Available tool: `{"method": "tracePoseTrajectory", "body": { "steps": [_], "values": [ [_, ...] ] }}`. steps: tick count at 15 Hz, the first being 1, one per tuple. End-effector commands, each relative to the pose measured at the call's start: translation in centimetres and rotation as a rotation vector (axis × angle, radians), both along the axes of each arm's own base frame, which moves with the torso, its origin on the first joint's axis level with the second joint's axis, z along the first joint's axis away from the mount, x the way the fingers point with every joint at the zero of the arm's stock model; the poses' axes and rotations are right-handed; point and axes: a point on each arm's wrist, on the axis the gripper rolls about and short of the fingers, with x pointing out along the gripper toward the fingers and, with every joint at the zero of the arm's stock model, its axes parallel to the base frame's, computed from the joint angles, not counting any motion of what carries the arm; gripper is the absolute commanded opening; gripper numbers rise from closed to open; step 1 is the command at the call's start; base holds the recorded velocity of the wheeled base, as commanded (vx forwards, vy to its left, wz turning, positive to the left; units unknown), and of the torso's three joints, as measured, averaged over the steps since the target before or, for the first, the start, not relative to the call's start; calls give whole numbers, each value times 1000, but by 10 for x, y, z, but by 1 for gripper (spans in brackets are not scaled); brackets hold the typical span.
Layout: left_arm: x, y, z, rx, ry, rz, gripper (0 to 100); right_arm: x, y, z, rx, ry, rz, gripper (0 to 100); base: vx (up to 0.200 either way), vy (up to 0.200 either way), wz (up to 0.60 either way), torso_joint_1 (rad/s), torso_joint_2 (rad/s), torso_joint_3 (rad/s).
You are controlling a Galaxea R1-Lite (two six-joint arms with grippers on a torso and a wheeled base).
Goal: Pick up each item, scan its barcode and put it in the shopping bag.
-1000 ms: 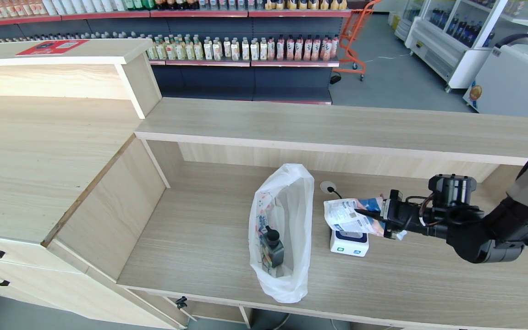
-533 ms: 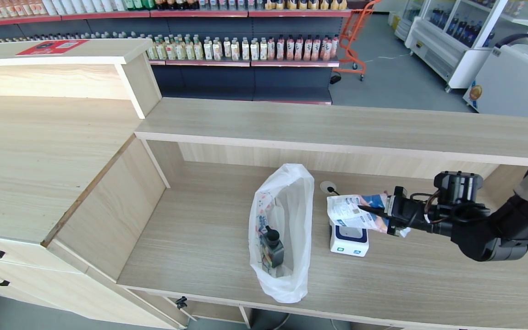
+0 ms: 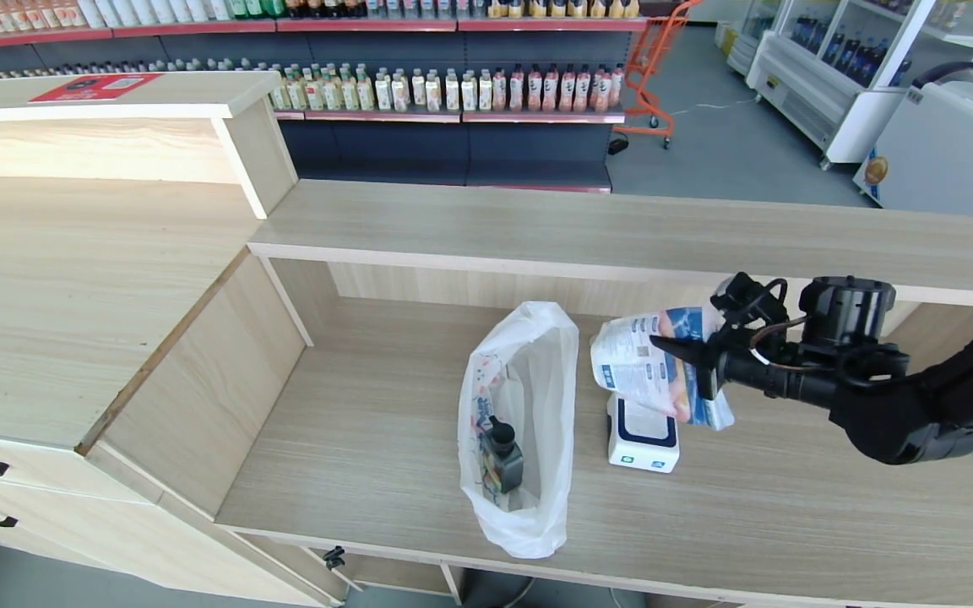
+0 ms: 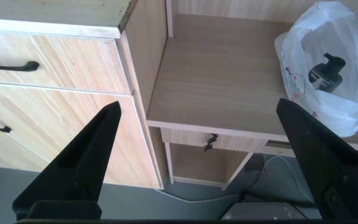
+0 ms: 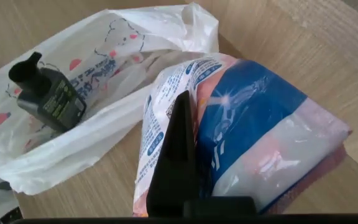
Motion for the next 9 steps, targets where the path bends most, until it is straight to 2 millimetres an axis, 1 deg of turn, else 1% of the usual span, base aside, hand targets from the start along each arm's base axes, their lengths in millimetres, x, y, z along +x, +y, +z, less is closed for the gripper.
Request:
{"method": "tracePoseTrajectory", "body": {
  "steps": [1, 4, 5, 6, 7, 8, 9],
  "values": [
    [0, 0, 0, 0, 1, 0, 100, 13, 54, 29, 115, 22, -29, 0, 0, 0, 0, 0, 0, 0],
    [0, 0, 0, 0, 1, 0, 100, 30, 109, 26, 218, 179, -81, 0, 0, 0, 0, 0, 0, 0],
    [0, 0, 0, 0, 1, 0, 100, 35, 124, 28, 257, 218, -82, 0, 0, 0, 0, 0, 0, 0],
    [0, 0, 0, 0, 1, 0, 100, 35, 124, 28, 257, 218, -82, 0, 0, 0, 0, 0, 0, 0],
    [0, 0, 0, 0, 1, 0, 100, 41, 148, 16, 273, 297, -62, 0, 0, 0, 0, 0, 0, 0],
    [0, 0, 0, 0, 1, 0, 100, 43, 153, 9, 267, 306, -56, 0, 0, 0, 0, 0, 0, 0],
    [0, 0, 0, 0, 1, 0, 100, 48, 164, -6, 257, 325, -46, 0, 0, 0, 0, 0, 0, 0]
  ]
}}
